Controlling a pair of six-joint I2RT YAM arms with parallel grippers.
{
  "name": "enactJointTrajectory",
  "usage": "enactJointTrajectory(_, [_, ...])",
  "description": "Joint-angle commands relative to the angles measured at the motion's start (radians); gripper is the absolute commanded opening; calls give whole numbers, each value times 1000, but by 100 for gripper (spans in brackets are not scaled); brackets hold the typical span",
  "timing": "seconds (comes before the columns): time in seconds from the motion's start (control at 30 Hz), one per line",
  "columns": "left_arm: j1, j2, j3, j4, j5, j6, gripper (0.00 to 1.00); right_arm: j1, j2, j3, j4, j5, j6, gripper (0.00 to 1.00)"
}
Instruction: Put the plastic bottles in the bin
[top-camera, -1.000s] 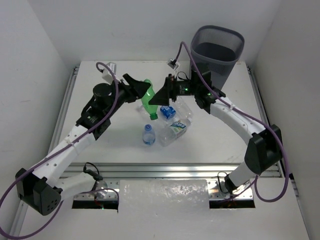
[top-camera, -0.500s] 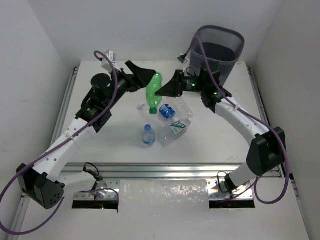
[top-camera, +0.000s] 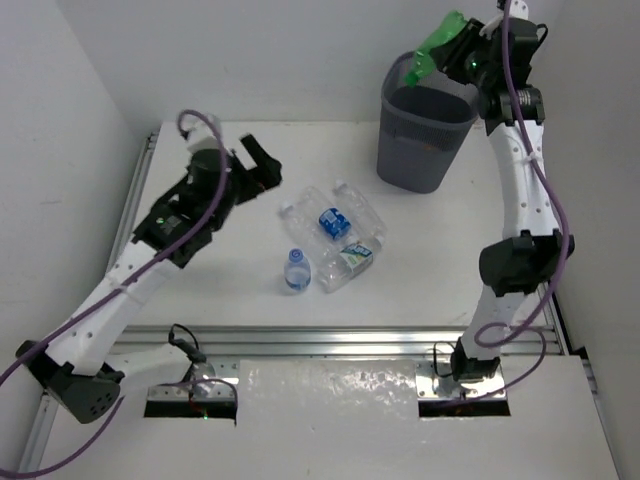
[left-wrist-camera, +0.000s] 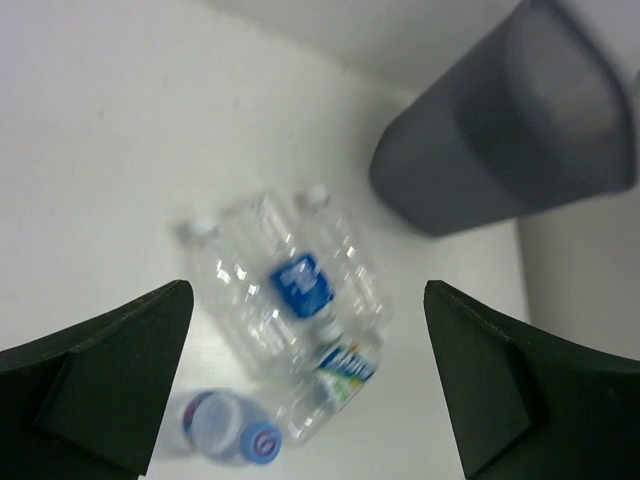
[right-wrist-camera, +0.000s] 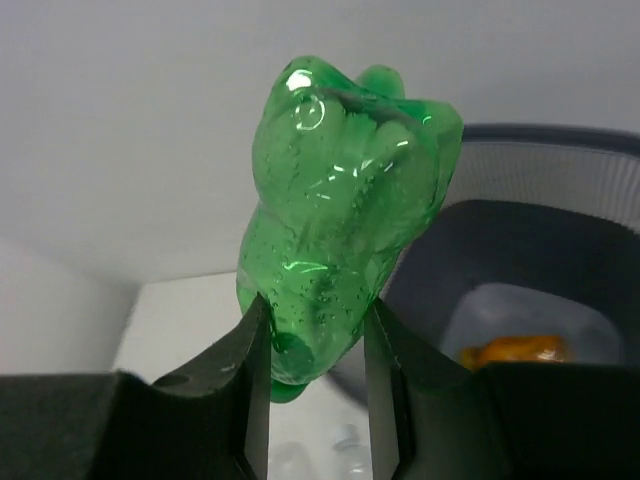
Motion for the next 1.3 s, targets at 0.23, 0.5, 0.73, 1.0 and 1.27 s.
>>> enactJointTrajectory(0.23, [-307, 233, 99, -281, -143, 9, 97, -102, 115, 54, -118, 24, -61, 97])
enactJointTrajectory(0.5, [-365, 359, 85, -375, -244, -63, 97, -13, -165, -183, -114, -53, -152, 99])
enactJointTrajectory(0.73, [-365, 390, -23, -337, -178, -65, 92, 81, -391, -540, -69, -139, -185, 99])
enactJointTrajectory(1.0, [-364, 427, -134, -251, -121, -57, 57, 131, -563, -848, 34, -189, -158, 99])
enactJointTrajectory(1.27, [-365, 324, -132, -300, -172, -62, 0, 233, -641, -1081, 138, -420, -269, 99])
